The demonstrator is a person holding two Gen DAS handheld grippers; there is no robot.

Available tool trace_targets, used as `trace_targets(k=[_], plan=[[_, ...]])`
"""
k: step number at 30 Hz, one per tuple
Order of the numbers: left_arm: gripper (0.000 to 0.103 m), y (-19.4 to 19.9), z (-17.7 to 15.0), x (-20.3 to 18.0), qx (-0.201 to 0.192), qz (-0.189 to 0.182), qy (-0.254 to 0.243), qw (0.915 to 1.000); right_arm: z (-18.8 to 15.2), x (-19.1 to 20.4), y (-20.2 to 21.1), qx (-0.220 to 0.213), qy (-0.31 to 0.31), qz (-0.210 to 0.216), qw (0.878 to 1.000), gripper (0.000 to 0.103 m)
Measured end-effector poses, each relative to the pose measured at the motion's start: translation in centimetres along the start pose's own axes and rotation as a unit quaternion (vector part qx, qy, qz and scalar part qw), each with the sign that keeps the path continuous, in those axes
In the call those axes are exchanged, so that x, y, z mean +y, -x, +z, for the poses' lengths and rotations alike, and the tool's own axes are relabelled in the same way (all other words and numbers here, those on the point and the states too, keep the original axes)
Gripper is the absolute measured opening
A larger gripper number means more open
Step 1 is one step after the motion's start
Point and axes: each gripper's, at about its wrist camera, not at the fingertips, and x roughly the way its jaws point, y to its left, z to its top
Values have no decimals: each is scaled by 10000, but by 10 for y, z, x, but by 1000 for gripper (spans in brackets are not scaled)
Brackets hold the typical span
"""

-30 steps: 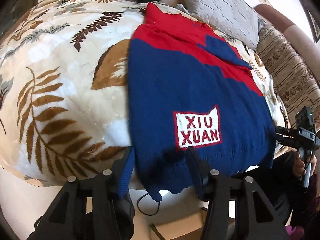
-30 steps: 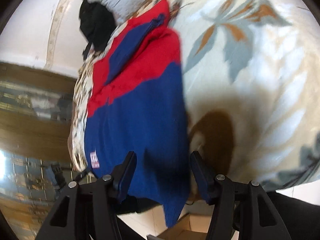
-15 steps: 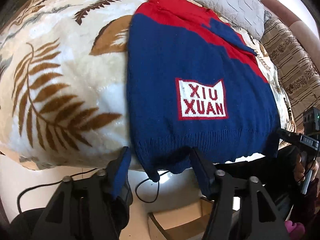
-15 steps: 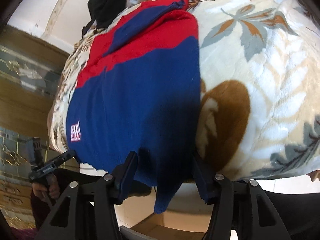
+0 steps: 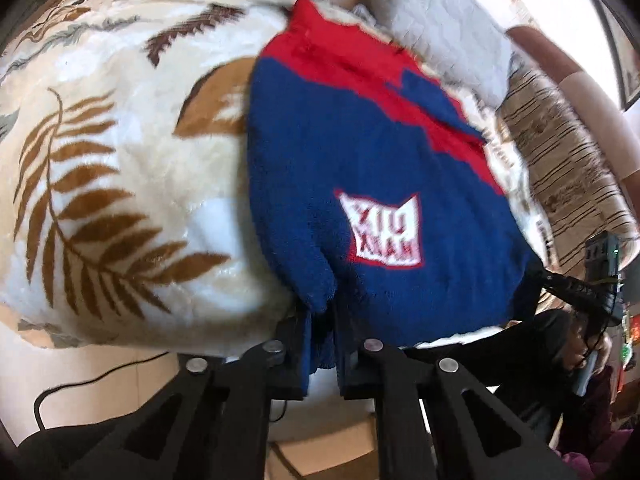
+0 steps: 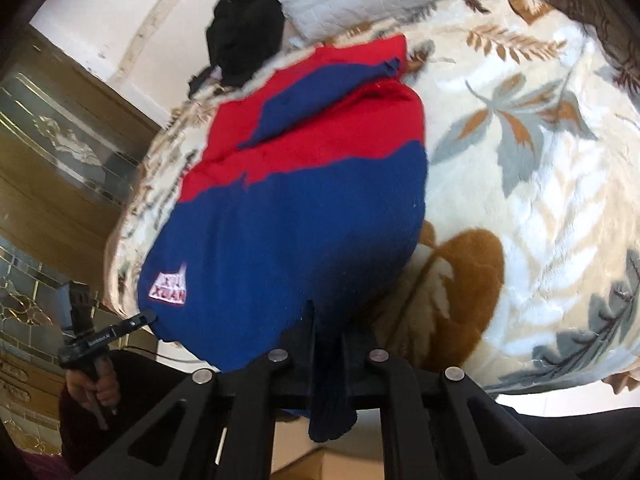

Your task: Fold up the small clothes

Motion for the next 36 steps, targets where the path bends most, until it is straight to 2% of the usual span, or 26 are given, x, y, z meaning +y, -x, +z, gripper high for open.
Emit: trace_targets(k=[2, 4, 6, 8, 9, 10, 11, 13, 14, 15, 19, 22, 24, 27, 30, 34, 36], plan=[[29, -6, -1, 1, 165, 102, 35, 9998, -3, -6, -8, 201, -175, 52, 9996, 15], [40, -8, 0, -2, 175, -8, 7, 9998, -7, -13, -16, 374, -406, 7, 9985, 16], [43, -12, 0, -6, 181, 12, -64, 9998, -8, -15, -22, 518, -473, 9, 9975, 20], [38, -16, 1, -10, 177, 31, -66, 9998, -9, -13, -25, 586, -474, 56, 9971, 31], [31, -16, 2, -8, 157, 22, -16, 9999, -10, -12, -25, 571, -458, 107, 9973, 37], [14, -18, 4, -10, 145, 24, 25, 9999, -11, -10, -27, 550, -425, 135, 9975, 40], [10, -17, 4, -5, 138, -37, 110, 9998, -11, -7, -27, 524, -353, 167, 9979, 47], [9, -11, 2, 1, 76, -192, 183, 9996, -13, -1, -28, 491, -174, 158, 9985, 42], [9, -8, 3, 0, 12, -264, 167, 9995, -13, 2, -28, 438, -60, 56, 9990, 21], [9, -6, 4, 0, -35, -353, 163, 9992, -13, 3, -27, 419, 34, -17, 9991, 11], [9, 7, 12, 1, -241, -747, 251, 9966, -3, 13, -12, 140, 108, 262, 9995, 10], [9, 21, 28, 2, -403, -1184, 367, 9915, 15, 23, 4, -146, 177, 395, 9990, 10], [8, 34, 46, 1, -564, -1383, 373, 9881, 33, 28, 15, -347, 173, 529, 9978, 10], [8, 56, 94, -4, -868, -1523, 314, 9840, 65, 33, 26, -619, 98, 728, 9954, 10], [8, 65, 150, -13, -1164, -1465, 197, 9821, 100, 33, 32, -905, 10, 775, 9929, 10], [8, 54, 233, -17, -1373, -1423, 196, 9801, 169, 26, 29, -1306, -272, 783, 9880, 10], [8, 34, 277, -20, -1376, -1372, 249, 9806, 204, 19, 19, -1421, -468, 813, 9854, 10]])
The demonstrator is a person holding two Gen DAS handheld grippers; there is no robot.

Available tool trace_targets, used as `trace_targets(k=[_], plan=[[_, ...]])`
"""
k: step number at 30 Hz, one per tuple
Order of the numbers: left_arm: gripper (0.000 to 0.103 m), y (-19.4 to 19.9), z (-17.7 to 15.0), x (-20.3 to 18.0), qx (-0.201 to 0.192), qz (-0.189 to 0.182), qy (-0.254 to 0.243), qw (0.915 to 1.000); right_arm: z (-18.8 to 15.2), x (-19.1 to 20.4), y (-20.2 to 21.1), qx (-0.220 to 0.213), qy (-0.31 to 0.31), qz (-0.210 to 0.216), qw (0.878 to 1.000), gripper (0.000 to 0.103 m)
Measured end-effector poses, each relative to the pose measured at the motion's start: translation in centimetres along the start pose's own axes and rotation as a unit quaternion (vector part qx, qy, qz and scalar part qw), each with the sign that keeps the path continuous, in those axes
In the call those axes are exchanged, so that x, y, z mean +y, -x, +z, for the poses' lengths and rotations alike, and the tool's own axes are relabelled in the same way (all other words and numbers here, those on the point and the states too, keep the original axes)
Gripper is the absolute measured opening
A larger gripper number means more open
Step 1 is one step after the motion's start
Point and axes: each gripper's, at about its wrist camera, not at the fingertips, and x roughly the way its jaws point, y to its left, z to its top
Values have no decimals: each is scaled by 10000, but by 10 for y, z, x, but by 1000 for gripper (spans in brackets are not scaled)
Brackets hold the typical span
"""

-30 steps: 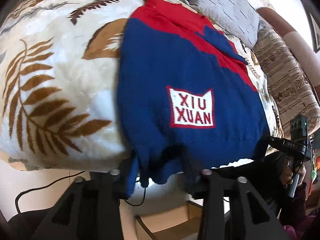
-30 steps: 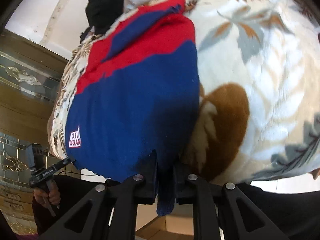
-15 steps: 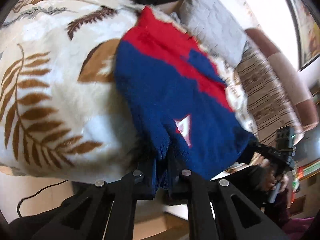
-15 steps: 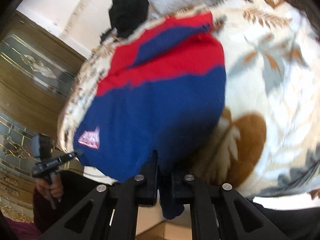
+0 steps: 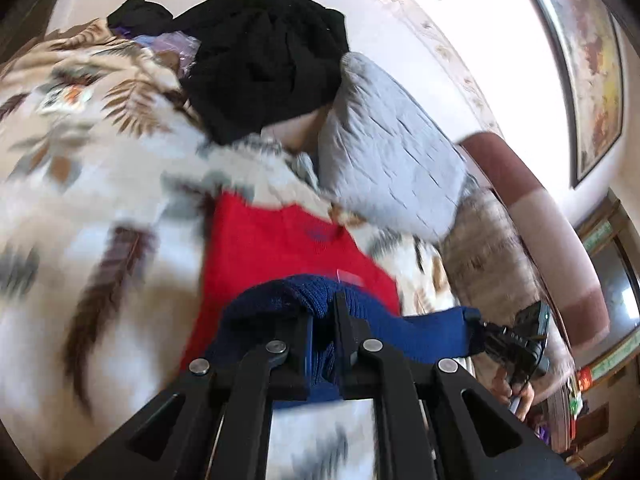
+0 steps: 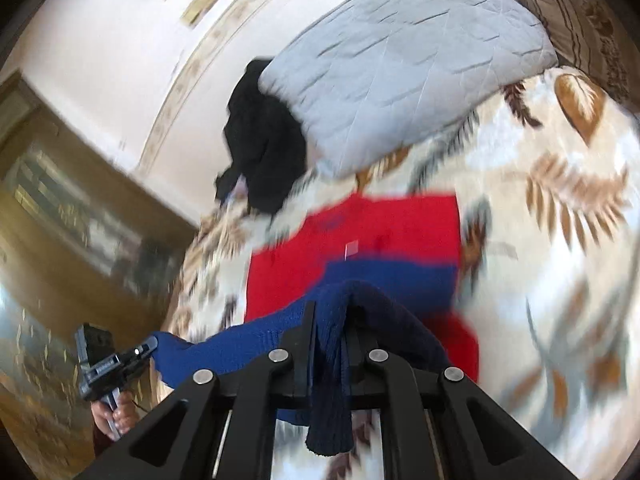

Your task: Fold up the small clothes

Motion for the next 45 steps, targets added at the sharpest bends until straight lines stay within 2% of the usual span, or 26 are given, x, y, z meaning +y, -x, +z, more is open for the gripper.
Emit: trace_targets(k=[1, 4, 7, 9, 11, 14, 15, 17, 18, 19, 20, 21, 22, 23, 26, 28, 31, 32, 34, 35, 37, 41, 43, 45], plan=[[8, -23, 21, 7, 37, 71, 63, 9999, 17, -5, -13, -56, -113, -36, 9999, 10], [8, -84, 52, 29, 162, 371, 316, 9987, 66, -33, -57, -150, -593, -130, 9980, 10], [8, -133, 60, 59, 316, 668, 439, 9963, 97, -68, -99, -388, -990, -160, 9942, 10], [9, -157, 60, 78, 417, 692, 563, 9951, 112, -92, -121, -485, -1270, -163, 9906, 10], [10, -165, 56, 92, 402, 573, 721, 9949, 120, -116, -138, -483, -1514, -97, 9872, 10], [12, -158, 51, 105, 123, 117, 996, 9949, 124, -120, -154, -131, -1223, -120, 9923, 13], [12, -157, 53, 107, 167, 97, 1093, 9938, 125, -116, -158, 83, -1087, -243, 9937, 14], [16, -152, 56, 101, 258, 170, 1108, 9934, 123, -110, -158, 215, -973, -313, 9945, 16], [20, -145, 55, 95, 143, 163, 1057, 9942, 123, -106, -157, 228, -890, -415, 9949, 28], [31, -138, 55, 87, 34, 198, 975, 9950, 121, -98, -156, 256, -729, -628, 9950, 36], [51, -128, 55, 77, -144, 359, 807, 9960, 120, -91, -154, 297, -567, -818, 9946, 61], [61, -116, 54, 66, -325, 552, 651, 9958, 118, -84, -154, 317, -409, -955, 9941, 79], [70, -107, 53, 59, -496, 645, 577, 9950, 115, -79, -152, 224, -309, -1036, 9939, 80], [70, -93, 50, 53, -734, 680, 532, 9936, 112, -75, -150, 58, -235, -1068, 9940, 80], [71, -63, 31, 43, -1009, 755, 797, 9888, 107, -63, -155, -129, 230, -1075, 9939, 77], [71, -55, 13, 44, -1017, 696, 1148, 9857, 105, -59, -167, -32, 374, -1239, 9916, 69], [71, -53, -20, 45, -820, 802, 1472, 9824, 101, -61, -196, 226, 541, -1809, 9817, 52], [71, -55, -29, 45, -692, 969, 1474, 9819, 98, -62, -206, 383, 641, -1982, 9773, 40], [71, -64, -36, 43, -354, 1382, 1345, 9806, 97, -61, -210, 372, 722, -2123, 9738, 29], [71, -68, -38, 43, -270, 1504, 1301, 9797, 99, -58, -204, 271, 776, -2083, 9746, 7], [71, -69, -39, 43, -223, 1639, 1229, 9785, 103, -51, -185, 17, 775, -1854, 9796, 7], [71, -66, -38, 46, -204, 1715, 1350, 9757, 108, -28, -138, -622, 942, -1906, 9752, 7], [71, -67, -39, 48, -103, 1881, 1275, 9738, 110, -33, -127, -773, 782, -2034, 9729, 7], [71, -69, -42, 52, 1, 1998, 1251, 9718, 108, -54, -128, -690, 445, -2252, 9708, 7]])
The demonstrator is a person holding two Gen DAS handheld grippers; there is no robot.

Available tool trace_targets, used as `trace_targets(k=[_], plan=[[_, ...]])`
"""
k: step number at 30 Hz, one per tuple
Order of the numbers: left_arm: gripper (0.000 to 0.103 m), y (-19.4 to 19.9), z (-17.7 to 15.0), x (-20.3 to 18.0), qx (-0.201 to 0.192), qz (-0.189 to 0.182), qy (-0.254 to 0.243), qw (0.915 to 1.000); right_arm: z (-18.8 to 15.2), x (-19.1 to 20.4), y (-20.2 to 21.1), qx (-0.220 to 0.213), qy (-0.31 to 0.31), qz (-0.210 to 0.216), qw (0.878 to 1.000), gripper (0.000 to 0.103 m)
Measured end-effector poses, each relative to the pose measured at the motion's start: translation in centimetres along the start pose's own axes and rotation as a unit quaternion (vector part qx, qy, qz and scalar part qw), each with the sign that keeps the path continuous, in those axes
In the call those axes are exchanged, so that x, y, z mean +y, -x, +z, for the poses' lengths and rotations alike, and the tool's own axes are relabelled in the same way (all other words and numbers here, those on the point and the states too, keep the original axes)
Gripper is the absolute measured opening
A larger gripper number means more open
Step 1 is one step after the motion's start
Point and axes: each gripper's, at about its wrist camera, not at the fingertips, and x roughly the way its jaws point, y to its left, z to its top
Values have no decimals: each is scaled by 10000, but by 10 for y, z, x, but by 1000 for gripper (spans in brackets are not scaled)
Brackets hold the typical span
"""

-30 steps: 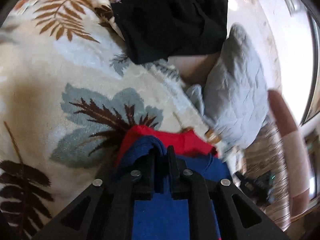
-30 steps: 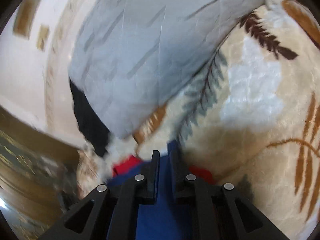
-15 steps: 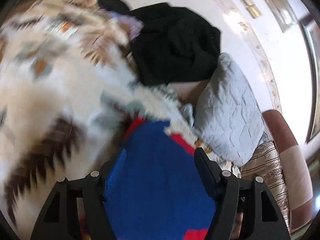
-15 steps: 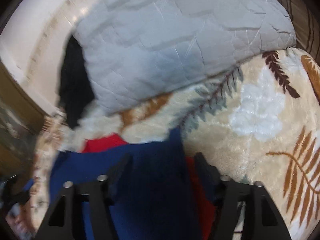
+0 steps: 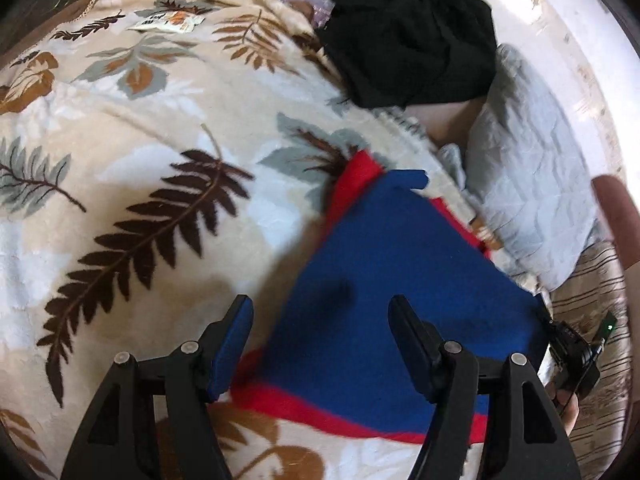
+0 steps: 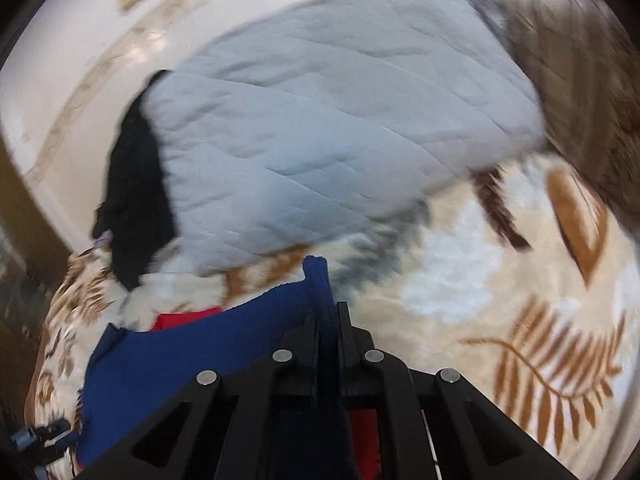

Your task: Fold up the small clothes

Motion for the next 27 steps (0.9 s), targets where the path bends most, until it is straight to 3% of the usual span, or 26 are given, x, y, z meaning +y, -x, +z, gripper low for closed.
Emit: trace_targets(k=[4, 6, 8, 10, 11, 13, 14, 15, 17, 19, 21, 24, 27], plan=[[71, -6, -6, 8, 85, 170, -73, 9998, -17, -31, -39, 764, -607, -162, 9951, 12], [71, -3, -8, 3, 56, 65, -202, 9998, -20, -46, -40, 995, -1242, 33, 9873, 14], [71, -1, -9, -6, -9, -55, -356, 9994, -13, -47, -24, 880, -1350, 186, 9868, 16], [71, 1, -9, -20, -150, -112, -678, 9975, -10, -45, 3, 492, -1239, 213, 9908, 19], [71, 1, -7, -28, -238, -132, -866, 9959, -10, -43, 18, 262, -1175, 169, 9926, 26], [71, -1, 0, -41, -334, -209, -1005, 9942, -14, -37, 44, 31, -1109, 180, 9937, 55], [71, -6, 4, -45, -318, -291, -1005, 9940, -21, -33, 58, -68, -1094, 304, 9935, 82], [71, -13, 11, -50, -271, -416, -994, 9938, -29, -27, 68, -213, -1052, 441, 9932, 84], [71, -25, 22, -57, -234, -475, -958, 9940, -43, -10, 75, -186, -805, 607, 9947, 82], [71, -40, 31, -67, -169, -543, -987, 9935, -59, 7, 68, 229, -625, 868, 9940, 67], [71, -57, 37, -73, -41, -702, -946, 9930, -72, 14, 59, 569, -699, 1019, 9907, 42], [70, -79, 43, -67, 129, -947, -601, 9936, -85, 20, 36, 975, -664, 966, 9883, 40], [70, -81, 59, -55, -69, -1309, -323, 9908, -91, 25, 24, 1141, -584, 1084, 9858, 40]])
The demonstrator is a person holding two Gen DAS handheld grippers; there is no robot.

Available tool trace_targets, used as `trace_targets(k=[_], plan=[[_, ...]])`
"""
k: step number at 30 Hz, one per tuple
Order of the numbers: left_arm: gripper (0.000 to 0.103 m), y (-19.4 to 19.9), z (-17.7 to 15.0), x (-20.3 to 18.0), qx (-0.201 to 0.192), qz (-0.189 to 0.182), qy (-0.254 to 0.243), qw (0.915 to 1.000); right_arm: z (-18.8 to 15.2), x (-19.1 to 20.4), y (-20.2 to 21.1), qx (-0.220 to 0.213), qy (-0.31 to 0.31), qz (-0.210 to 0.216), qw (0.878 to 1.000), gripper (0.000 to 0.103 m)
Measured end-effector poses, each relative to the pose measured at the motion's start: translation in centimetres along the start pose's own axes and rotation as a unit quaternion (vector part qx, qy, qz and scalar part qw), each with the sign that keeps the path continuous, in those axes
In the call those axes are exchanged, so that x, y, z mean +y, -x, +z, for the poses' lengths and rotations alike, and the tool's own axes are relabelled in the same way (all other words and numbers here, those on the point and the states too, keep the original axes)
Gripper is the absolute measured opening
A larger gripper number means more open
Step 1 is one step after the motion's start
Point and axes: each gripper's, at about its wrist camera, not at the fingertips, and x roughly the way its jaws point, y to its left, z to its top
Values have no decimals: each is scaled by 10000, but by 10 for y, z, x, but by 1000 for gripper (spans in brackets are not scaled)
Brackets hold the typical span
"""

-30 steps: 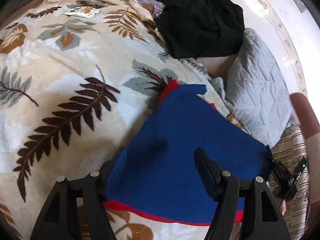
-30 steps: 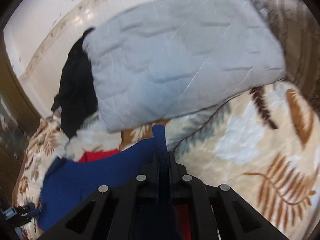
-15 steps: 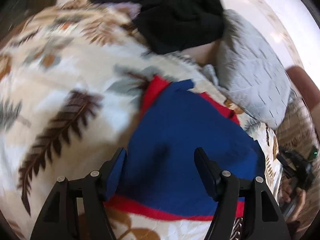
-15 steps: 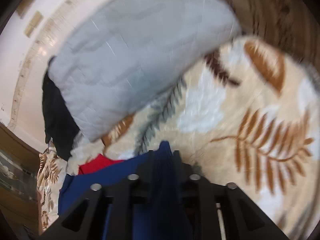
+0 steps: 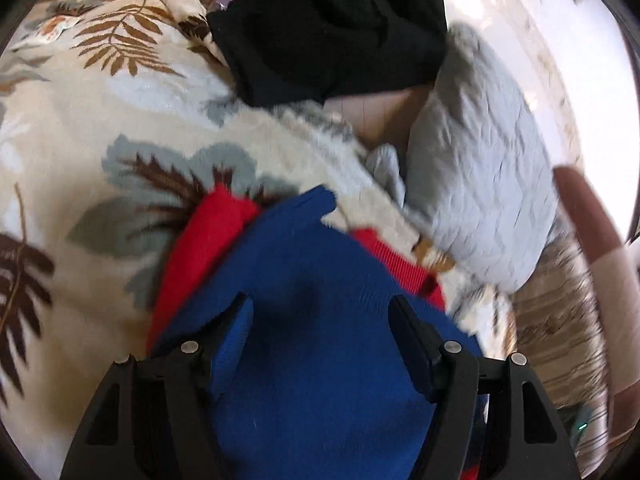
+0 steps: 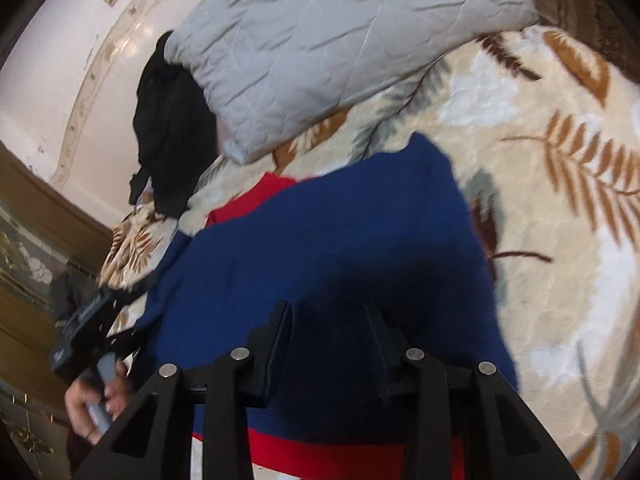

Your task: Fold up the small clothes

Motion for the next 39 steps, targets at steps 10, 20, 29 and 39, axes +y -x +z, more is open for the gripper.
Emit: trace_targets(k=[10, 20, 29, 39], plan=[[69, 53, 11, 18, -646, 369, 164, 9971, 0, 5, -4, -61, 279, 96, 9995, 40], [70, 101, -45, 17, -150, 896, 26, 9959, -14, 11, 11, 226, 259, 625, 9975, 40], [70, 142, -114, 24, -65, 574, 319, 9978, -45, 32, -2, 720, 622, 433, 9945, 40], [70, 124, -125, 53, -499, 143, 1230, 9910, -84, 68, 3, 921, 883, 909, 9877, 40]])
